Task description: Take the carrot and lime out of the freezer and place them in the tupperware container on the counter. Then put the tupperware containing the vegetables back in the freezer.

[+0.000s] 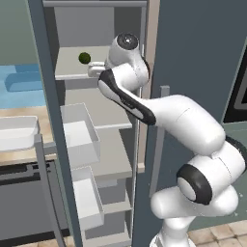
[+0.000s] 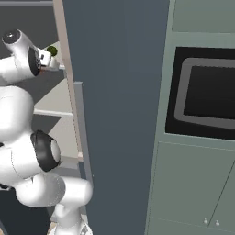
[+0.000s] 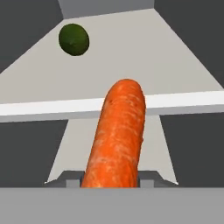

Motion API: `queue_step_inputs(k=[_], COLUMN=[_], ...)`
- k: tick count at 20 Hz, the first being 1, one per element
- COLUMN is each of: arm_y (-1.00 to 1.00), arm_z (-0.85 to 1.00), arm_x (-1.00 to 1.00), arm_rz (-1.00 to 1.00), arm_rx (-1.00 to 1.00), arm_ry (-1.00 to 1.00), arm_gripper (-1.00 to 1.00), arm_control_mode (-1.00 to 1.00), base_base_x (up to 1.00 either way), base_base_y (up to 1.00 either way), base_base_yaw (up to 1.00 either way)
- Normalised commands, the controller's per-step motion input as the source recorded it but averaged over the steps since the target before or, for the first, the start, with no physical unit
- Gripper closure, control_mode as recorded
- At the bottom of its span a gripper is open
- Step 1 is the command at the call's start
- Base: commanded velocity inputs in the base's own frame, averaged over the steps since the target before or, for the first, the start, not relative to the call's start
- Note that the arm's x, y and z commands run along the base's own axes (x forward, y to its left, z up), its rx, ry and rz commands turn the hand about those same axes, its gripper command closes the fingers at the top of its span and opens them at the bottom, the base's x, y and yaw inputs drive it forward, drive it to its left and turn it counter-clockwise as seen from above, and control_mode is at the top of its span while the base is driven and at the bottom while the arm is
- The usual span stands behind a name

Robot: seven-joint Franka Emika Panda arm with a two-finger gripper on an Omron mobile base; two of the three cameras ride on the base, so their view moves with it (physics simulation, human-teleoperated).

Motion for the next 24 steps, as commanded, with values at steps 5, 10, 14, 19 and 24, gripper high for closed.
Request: queue_step_inputs(k=[5,10,14,19,24], arm_y=[-0.49,-0.60,-0.51,-0.49,-0.39], arm_z=[0.10,0.16,0.01,0.00,-0.05], arm_x=[-1.00,-1.00,-1.00,-1.00,-0.87], arm_rz=[0.18,0.07,0.01,0.00,0.00], arm_rx=[0.13,0.04,0.00,0.00,-0.02], arm_ry=[0.00,0.00,0.00,0.00,0.01], arm_gripper=[1.00,1.00,1.00,1.00,1.00], arm_control_mode=[-1.00,-1.00,-1.00,-1.00,-1.00], base_base_x=[0.00,0.00,0.00,0.00,0.00], base_base_y=[0.00,0.00,0.00,0.00,0.00], base_base_yaw=[0.00,0.00,0.00,0.00,0.00])
